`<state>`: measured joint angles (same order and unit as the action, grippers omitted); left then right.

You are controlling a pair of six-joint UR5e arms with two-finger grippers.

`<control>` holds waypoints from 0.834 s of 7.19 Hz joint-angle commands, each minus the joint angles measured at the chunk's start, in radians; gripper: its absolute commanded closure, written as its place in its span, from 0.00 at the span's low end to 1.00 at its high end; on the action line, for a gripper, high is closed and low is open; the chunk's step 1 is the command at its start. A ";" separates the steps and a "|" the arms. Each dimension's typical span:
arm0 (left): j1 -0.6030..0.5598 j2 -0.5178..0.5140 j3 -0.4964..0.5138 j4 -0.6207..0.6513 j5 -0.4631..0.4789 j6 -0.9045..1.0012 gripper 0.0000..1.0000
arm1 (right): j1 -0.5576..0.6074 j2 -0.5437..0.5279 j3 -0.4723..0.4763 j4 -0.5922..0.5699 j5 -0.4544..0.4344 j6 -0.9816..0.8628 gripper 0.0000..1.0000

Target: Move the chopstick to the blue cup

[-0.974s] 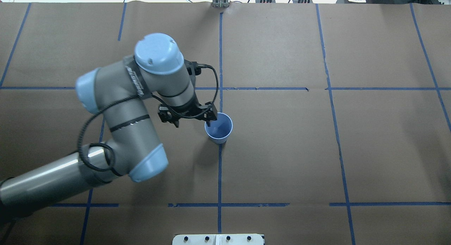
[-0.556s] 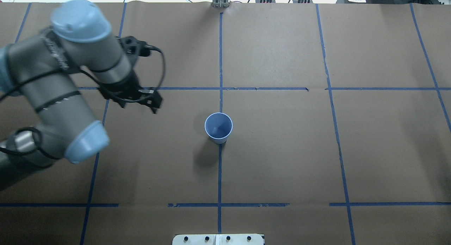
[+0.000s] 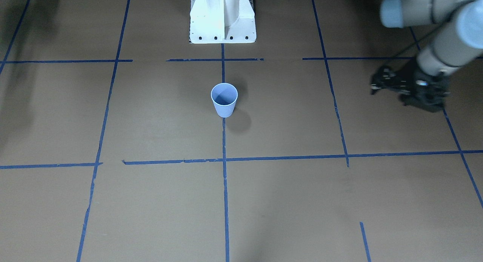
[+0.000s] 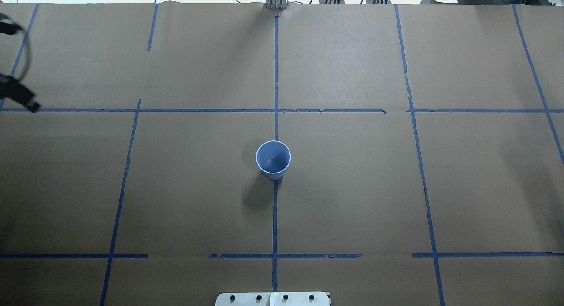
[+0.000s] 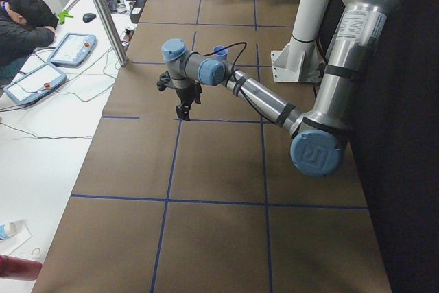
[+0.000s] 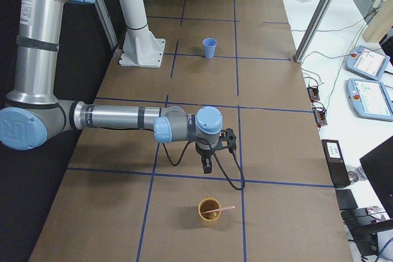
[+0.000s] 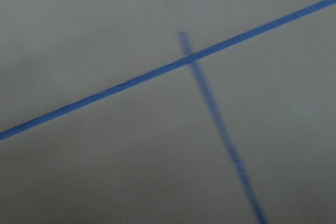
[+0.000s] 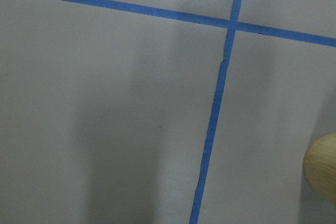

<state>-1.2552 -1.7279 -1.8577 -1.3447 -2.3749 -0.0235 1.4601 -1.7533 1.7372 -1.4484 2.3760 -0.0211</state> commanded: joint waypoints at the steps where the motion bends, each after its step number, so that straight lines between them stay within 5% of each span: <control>1: -0.127 0.135 0.014 -0.028 -0.038 0.070 0.00 | 0.040 -0.015 0.002 0.002 -0.009 -0.020 0.00; 3: -0.127 0.139 0.011 -0.057 -0.035 0.065 0.00 | 0.136 -0.025 -0.031 0.019 -0.046 0.006 0.00; 6: -0.125 0.139 -0.001 -0.057 -0.035 0.065 0.00 | 0.244 -0.020 -0.169 0.312 -0.095 0.094 0.00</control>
<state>-1.3808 -1.5898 -1.8524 -1.4015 -2.4099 0.0414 1.6670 -1.7743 1.6208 -1.2568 2.3136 0.0266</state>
